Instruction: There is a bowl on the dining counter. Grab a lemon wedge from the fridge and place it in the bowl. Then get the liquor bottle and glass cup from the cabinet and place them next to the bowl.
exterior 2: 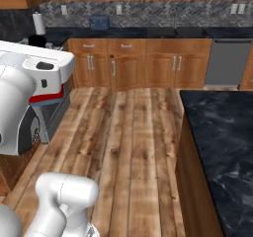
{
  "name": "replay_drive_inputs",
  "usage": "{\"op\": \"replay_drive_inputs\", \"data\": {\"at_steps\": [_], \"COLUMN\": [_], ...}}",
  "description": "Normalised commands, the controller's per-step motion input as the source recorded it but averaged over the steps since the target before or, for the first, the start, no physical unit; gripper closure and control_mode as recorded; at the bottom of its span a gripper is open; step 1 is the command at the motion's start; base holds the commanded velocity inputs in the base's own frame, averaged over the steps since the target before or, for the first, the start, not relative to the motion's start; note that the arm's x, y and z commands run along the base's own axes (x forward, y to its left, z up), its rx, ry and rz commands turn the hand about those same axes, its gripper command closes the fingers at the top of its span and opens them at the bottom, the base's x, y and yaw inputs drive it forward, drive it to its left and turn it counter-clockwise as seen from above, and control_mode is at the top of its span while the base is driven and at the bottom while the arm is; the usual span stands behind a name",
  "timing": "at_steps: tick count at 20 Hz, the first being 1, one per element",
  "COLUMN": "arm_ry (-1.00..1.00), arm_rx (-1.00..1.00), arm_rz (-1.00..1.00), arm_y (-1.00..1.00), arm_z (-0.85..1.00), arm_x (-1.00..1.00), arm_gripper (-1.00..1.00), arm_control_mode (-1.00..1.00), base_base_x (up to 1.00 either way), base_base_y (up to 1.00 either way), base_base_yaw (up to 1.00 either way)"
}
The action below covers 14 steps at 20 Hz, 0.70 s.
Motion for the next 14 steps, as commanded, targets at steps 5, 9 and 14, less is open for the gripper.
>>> {"op": "replay_drive_inputs", "data": {"at_steps": [5, 9, 14], "arm_ry": [0.00, 0.00, 0.00], "arm_rx": [0.00, 0.00, 0.00], "arm_rz": [0.00, 0.00, 0.00], "arm_y": [0.00, 0.00, 0.00], "arm_z": [0.00, 0.00, 0.00], "arm_x": [0.00, 0.00, 0.00], "arm_gripper": [1.00, 1.00, 1.00], "arm_control_mode": [1.00, 1.00, 1.00], "base_base_x": [-1.00, -1.00, -1.00], "base_base_y": [-0.27, -0.49, -0.51], "base_base_yaw": [-0.17, -0.11, -0.11]}}
